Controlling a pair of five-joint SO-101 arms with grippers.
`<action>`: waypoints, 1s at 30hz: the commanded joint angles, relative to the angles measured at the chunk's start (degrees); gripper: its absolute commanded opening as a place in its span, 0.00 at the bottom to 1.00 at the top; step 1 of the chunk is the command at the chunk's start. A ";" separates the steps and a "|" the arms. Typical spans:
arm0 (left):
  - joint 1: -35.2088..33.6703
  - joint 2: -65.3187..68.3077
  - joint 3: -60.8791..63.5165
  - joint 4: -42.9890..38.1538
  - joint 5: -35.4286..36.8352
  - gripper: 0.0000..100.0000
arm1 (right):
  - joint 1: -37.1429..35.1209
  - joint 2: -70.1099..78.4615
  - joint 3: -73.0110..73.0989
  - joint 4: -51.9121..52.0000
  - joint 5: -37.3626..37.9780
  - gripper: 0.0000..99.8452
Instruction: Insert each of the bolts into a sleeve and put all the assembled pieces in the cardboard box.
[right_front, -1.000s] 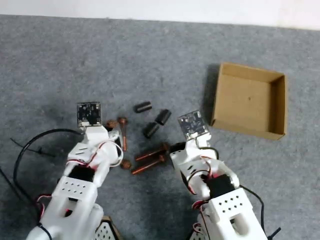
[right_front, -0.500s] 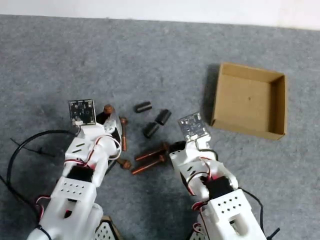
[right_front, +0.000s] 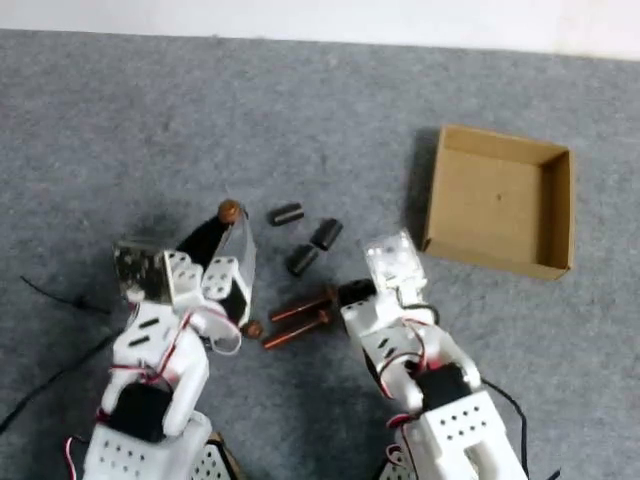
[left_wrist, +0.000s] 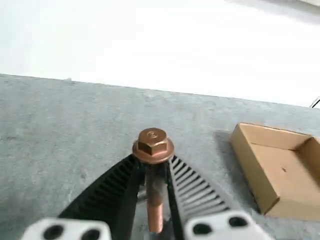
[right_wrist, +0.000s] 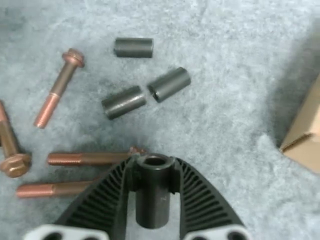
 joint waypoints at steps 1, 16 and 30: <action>-1.10 -1.54 -3.56 5.36 0.35 0.00 | 1.63 -10.42 1.98 -1.19 0.62 0.01; -1.27 -0.92 -2.77 5.01 1.58 0.00 | -2.59 -26.95 12.26 -1.54 0.62 0.01; 10.24 -0.92 -5.23 0.44 5.01 0.00 | -10.95 -26.95 12.62 -9.63 0.70 0.01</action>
